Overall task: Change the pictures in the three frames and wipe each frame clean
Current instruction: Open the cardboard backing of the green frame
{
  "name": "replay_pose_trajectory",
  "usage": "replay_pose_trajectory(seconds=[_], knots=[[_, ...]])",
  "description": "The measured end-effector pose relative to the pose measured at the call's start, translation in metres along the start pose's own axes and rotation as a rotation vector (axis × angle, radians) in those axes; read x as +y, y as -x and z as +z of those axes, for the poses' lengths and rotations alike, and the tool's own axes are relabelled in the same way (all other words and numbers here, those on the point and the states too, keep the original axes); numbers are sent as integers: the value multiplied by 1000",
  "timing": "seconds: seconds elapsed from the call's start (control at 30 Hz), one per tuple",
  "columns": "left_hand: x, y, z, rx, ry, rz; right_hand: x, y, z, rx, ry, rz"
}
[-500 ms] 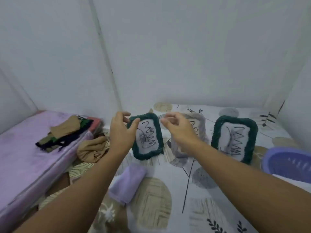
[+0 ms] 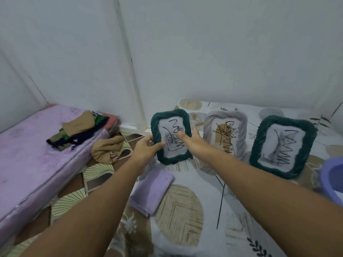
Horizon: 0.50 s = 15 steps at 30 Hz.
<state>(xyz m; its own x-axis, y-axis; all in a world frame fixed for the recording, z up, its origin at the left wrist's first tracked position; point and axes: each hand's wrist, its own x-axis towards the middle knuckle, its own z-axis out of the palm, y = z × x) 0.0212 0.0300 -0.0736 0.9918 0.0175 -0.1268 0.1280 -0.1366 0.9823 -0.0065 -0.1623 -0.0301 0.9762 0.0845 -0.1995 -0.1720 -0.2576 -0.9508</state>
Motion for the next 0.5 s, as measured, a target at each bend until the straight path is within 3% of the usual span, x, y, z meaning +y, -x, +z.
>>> replay_pose_trajectory(seconds=[0.17,0.5], knots=[[-3,6,-4,-71,46,-13,17,-14,-6,45,15,54],[16,51,-14,-230,90,48,40,30,-17,70,-317,-19]])
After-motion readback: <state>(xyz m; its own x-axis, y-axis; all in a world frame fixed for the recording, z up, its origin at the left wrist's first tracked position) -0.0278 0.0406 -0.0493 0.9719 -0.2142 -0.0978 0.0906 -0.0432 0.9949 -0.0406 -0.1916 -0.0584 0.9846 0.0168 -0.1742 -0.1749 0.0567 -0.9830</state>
